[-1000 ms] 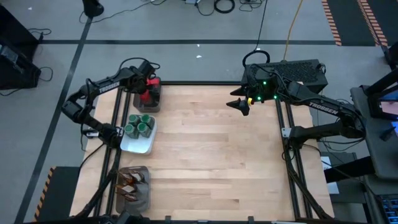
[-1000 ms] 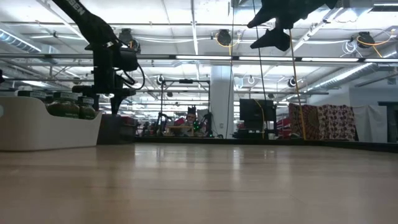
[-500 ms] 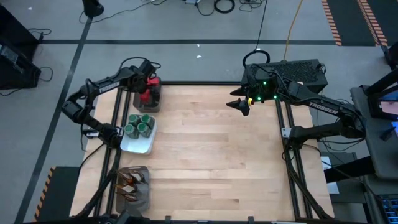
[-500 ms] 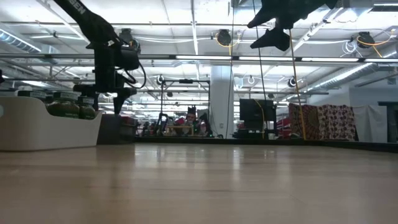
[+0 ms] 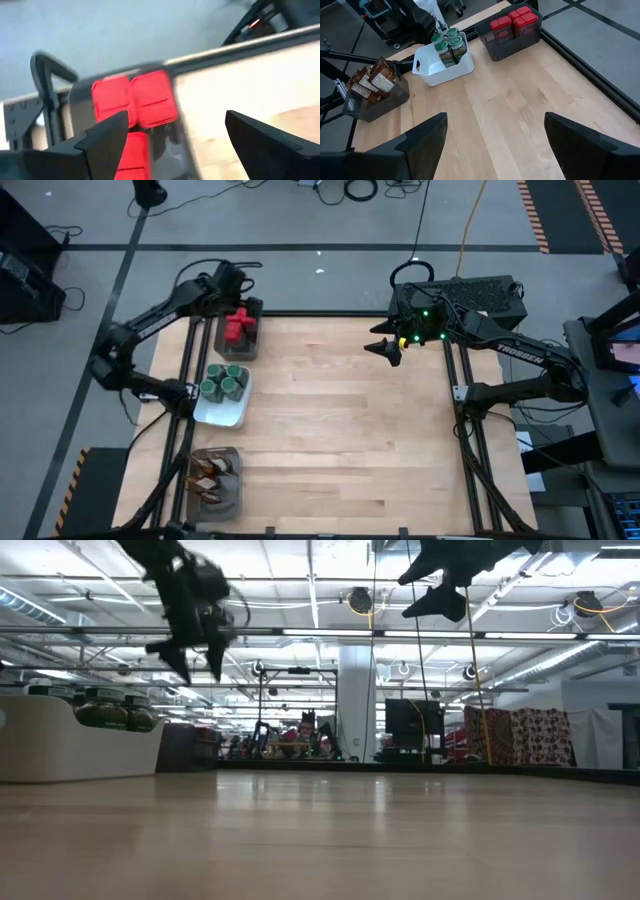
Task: Sort spices by type
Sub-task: Return to Home Position
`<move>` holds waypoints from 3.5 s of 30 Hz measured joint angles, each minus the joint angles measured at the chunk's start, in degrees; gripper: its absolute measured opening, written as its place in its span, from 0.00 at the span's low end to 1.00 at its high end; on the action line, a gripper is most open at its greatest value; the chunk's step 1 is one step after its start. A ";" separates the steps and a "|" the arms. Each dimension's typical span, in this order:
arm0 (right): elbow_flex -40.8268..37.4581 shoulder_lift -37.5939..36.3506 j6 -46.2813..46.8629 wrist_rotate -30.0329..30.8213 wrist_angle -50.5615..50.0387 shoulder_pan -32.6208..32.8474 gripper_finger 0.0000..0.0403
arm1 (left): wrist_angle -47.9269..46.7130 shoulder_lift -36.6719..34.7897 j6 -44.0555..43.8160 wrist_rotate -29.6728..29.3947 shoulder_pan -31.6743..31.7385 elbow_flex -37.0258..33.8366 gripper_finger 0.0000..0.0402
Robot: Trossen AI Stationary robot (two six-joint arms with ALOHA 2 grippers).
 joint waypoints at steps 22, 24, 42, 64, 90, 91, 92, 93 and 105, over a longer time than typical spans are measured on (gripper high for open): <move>0.09 11.29 4.49 -8.24 29.78 5.08 0.78 | 17.11 -23.86 -2.79 26.35 -17.73 1.56 0.84; 0.09 13.65 4.74 -8.24 33.63 6.25 0.78 | 18.11 -23.82 -1.99 26.56 -20.28 1.56 0.84; 3.89 10.05 -3.11 -7.96 24.86 10.49 0.21 | 25.20 -32.06 5.93 20.09 -32.89 -6.24 0.42; -26.20 -15.84 7.67 0.76 40.70 7.46 0.00 | 25.29 -66.75 1.29 16.08 -32.78 -36.09 0.01; -54.31 -21.05 17.76 14.38 68.99 7.37 0.00 | 44.97 -78.64 -3.22 21.03 -32.78 -62.77 0.01; -54.31 -21.05 17.55 14.24 68.99 7.37 0.00 | 45.12 -78.62 -3.28 21.03 -32.78 -63.44 0.01; -54.31 -21.07 17.29 13.89 69.00 7.37 0.00 | 45.44 -78.62 -4.00 21.04 -32.78 -64.16 0.01; -54.31 -21.12 17.07 13.17 68.97 7.37 0.00 | 46.07 -78.61 -4.74 21.05 -32.78 -64.85 0.01; -54.31 -29.70 9.97 9.94 54.10 7.32 0.00 | 47.45 -78.61 -7.55 16.99 -32.78 -66.00 0.01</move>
